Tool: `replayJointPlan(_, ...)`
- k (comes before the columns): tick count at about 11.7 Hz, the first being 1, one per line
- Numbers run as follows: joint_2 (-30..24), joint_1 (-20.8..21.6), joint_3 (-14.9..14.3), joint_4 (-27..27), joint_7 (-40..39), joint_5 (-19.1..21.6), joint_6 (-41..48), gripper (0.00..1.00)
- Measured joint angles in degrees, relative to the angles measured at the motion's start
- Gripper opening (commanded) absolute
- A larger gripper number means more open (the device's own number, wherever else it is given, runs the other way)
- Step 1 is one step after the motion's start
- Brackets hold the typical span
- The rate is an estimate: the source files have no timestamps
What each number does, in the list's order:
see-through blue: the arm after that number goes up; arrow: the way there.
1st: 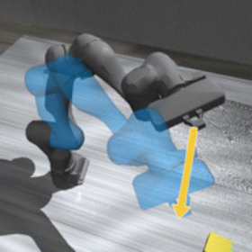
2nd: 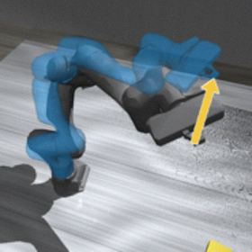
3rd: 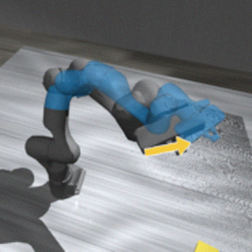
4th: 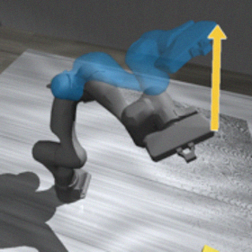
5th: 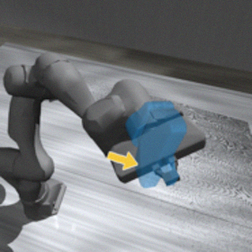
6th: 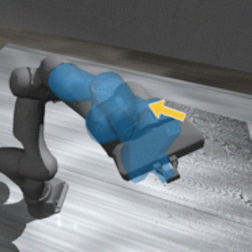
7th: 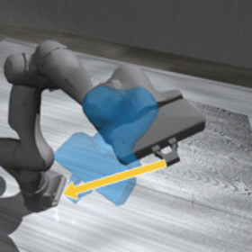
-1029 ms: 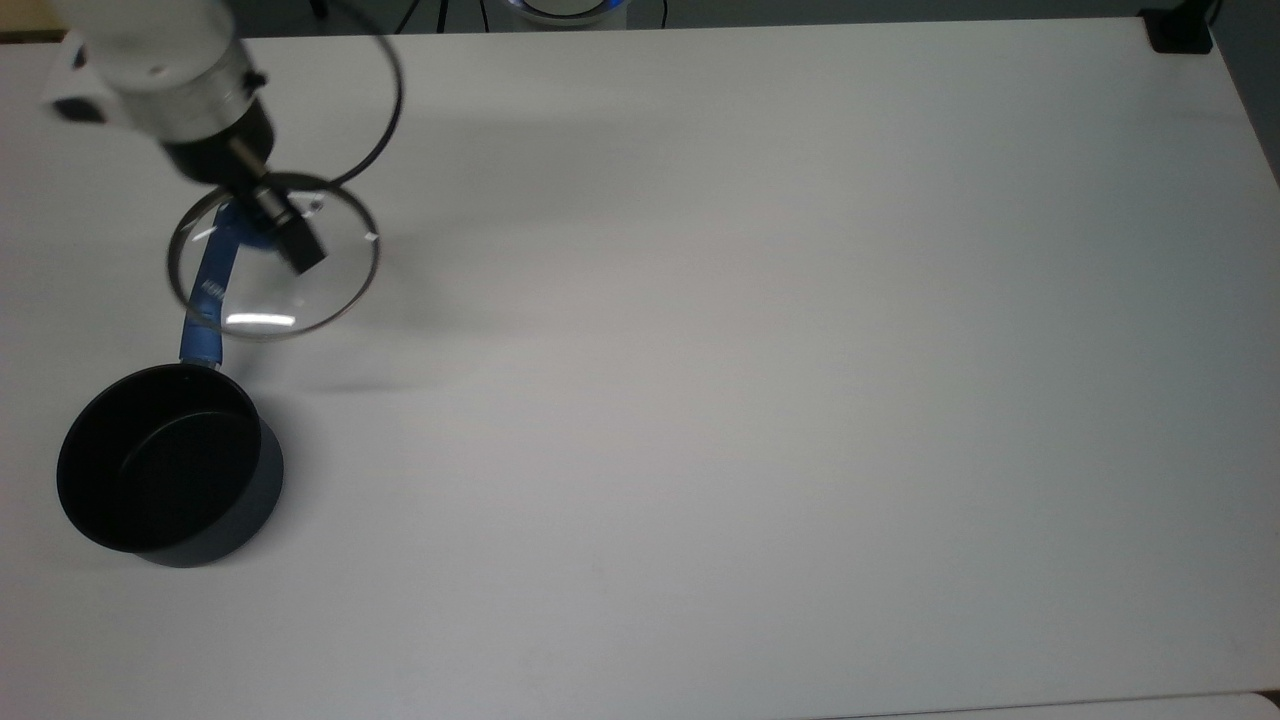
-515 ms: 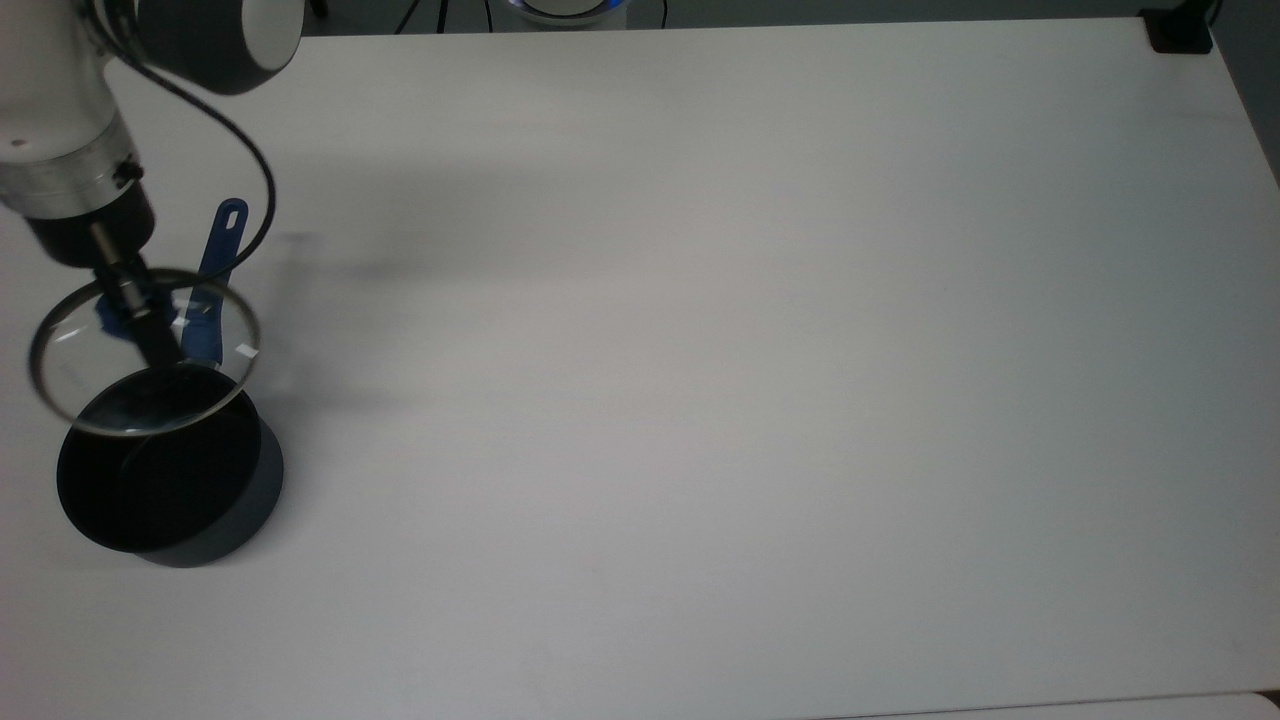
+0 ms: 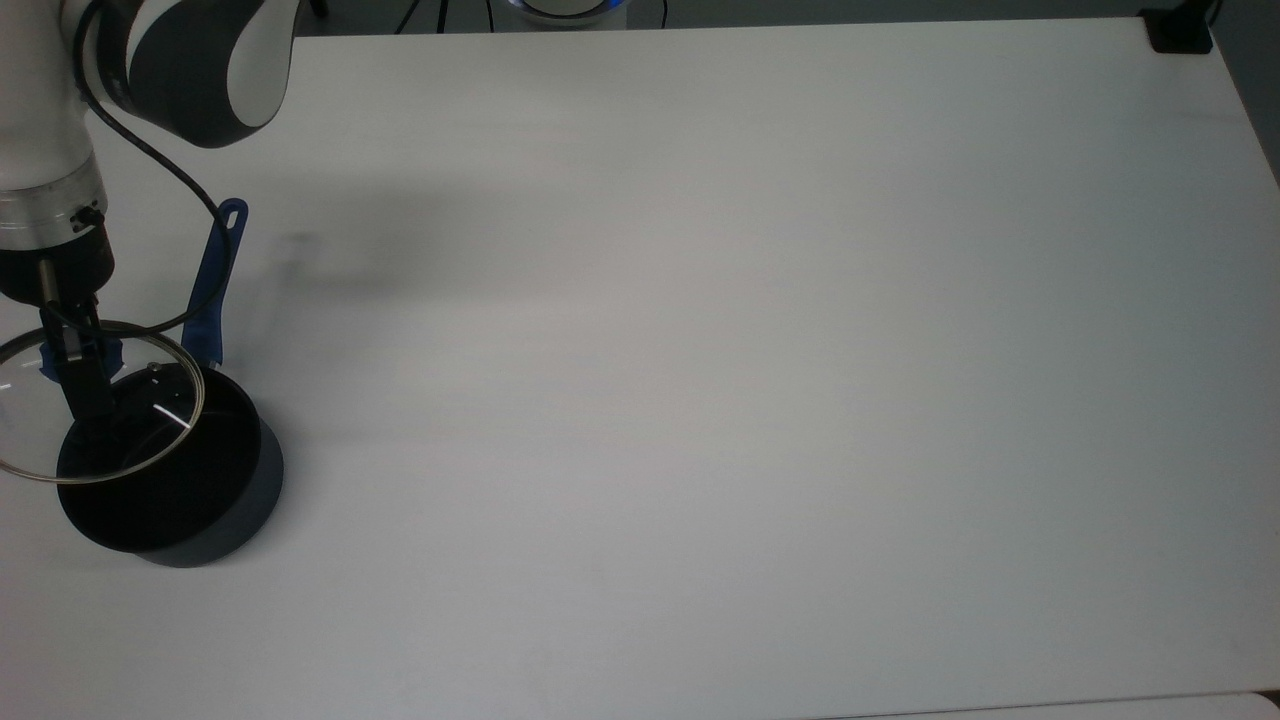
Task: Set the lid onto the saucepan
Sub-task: 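Lower the lid onto the saucepan rim and settle it flat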
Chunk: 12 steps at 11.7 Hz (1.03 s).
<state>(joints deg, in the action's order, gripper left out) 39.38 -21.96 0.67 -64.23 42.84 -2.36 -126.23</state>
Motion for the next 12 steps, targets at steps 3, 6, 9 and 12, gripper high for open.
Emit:
replayJointPlan(3,0.64,2.93,-1.98,0.15,5.29,0.00,-0.08,0.49)
replayJointPlan(6,2.81,4.34,-2.42,0.18,10.65,0.00,-1.45,0.49)
replayJointPlan(9,3.58,4.82,-2.94,0.26,14.14,-0.01,-3.79,0.51)
replayJointPlan(12,4.47,5.04,-2.95,0.24,14.44,-0.03,-3.81,0.79)
